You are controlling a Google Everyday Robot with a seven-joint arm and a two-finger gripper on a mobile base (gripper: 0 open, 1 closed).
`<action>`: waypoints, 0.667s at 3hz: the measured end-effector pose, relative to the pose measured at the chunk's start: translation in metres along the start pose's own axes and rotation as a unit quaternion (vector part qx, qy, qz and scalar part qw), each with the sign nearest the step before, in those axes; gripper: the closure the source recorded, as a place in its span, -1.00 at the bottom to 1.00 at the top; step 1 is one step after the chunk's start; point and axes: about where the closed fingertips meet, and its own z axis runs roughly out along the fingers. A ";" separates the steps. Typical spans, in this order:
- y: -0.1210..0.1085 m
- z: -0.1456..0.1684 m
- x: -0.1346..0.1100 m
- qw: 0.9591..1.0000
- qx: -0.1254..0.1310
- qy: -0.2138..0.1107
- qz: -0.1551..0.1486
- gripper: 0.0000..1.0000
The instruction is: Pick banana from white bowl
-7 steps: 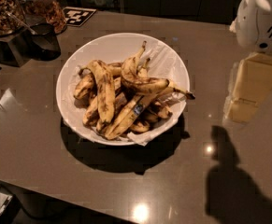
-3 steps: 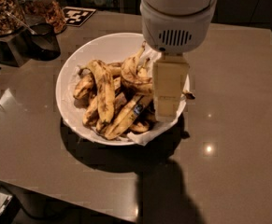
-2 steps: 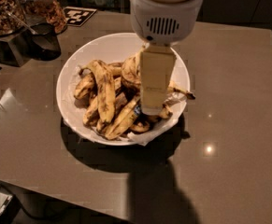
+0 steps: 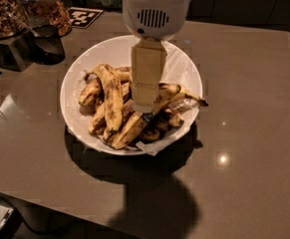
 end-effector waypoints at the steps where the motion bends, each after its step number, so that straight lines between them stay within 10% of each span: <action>1: -0.004 0.013 -0.005 1.000 -0.023 -0.009 0.005 -0.70; 2: -0.007 0.023 -0.007 0.999 -0.041 -0.013 0.012 -0.68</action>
Offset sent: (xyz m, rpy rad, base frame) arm 0.0003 -0.0149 -0.0419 -0.0313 0.2337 -0.0376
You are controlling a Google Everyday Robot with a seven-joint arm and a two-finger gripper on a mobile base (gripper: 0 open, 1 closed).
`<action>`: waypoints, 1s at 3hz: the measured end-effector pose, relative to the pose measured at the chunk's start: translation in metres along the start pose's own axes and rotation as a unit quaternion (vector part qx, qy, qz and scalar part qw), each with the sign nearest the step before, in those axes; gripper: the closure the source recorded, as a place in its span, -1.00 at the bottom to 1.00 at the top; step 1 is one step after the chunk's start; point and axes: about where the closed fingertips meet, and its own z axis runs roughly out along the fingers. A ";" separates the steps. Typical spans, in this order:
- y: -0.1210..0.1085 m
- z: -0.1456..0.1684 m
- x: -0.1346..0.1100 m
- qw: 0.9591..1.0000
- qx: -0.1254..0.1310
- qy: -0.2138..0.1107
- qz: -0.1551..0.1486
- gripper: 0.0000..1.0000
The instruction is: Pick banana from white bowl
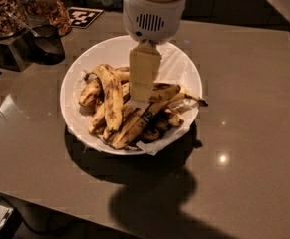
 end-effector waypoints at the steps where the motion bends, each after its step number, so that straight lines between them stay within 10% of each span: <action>1: -0.002 0.007 0.000 1.000 -0.014 -0.004 0.006 -0.62; 3: -0.006 0.028 0.000 0.999 -0.044 -0.004 0.011 -0.50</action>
Offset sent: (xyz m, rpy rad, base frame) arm -0.0098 -0.0207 -0.0345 -0.0621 0.1970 -0.0126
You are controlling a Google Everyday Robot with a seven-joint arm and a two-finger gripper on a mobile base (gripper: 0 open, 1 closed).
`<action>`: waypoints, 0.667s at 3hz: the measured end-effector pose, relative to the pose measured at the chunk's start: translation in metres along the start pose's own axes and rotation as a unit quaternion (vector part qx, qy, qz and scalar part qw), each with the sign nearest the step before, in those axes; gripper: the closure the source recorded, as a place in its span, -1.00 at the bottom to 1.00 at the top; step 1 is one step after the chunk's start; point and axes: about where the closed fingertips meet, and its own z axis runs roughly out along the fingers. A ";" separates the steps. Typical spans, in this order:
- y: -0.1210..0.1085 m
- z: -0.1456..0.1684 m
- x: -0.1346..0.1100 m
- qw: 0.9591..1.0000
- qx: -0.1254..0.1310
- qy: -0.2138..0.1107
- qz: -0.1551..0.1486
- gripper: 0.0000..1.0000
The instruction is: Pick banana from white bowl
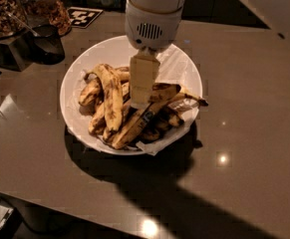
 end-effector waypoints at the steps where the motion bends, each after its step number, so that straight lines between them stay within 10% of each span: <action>1: -0.003 0.013 -0.002 1.000 -0.015 0.006 0.000 -0.46; 2: -0.007 0.027 -0.003 0.999 -0.030 0.013 0.003 -0.42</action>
Offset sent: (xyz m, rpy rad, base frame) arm -0.0067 -0.0185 -0.0516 -0.1263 0.2185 -0.0105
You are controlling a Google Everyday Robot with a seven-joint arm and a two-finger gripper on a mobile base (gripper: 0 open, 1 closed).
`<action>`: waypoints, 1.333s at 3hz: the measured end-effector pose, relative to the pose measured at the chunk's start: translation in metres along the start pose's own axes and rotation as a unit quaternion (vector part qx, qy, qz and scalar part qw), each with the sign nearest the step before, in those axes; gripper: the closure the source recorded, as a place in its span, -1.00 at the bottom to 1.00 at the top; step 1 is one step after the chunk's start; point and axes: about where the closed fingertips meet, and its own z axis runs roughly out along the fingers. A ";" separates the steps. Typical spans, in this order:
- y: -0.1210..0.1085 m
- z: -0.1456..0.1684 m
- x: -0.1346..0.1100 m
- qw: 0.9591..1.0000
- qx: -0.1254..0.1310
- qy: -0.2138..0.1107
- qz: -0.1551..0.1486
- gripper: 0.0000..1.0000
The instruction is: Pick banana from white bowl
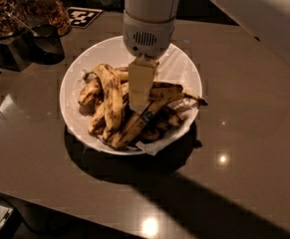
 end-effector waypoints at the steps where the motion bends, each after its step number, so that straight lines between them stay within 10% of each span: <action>1: 0.000 -0.005 -0.001 1.000 0.000 0.000 0.000 -0.07; 3: 0.000 -0.007 -0.001 1.000 0.000 0.000 0.000 0.87; 4: -0.001 -0.002 -0.001 1.000 0.001 -0.001 0.000 1.00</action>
Offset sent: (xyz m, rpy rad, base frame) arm 0.0000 0.0000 0.0040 0.0000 0.0000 0.0000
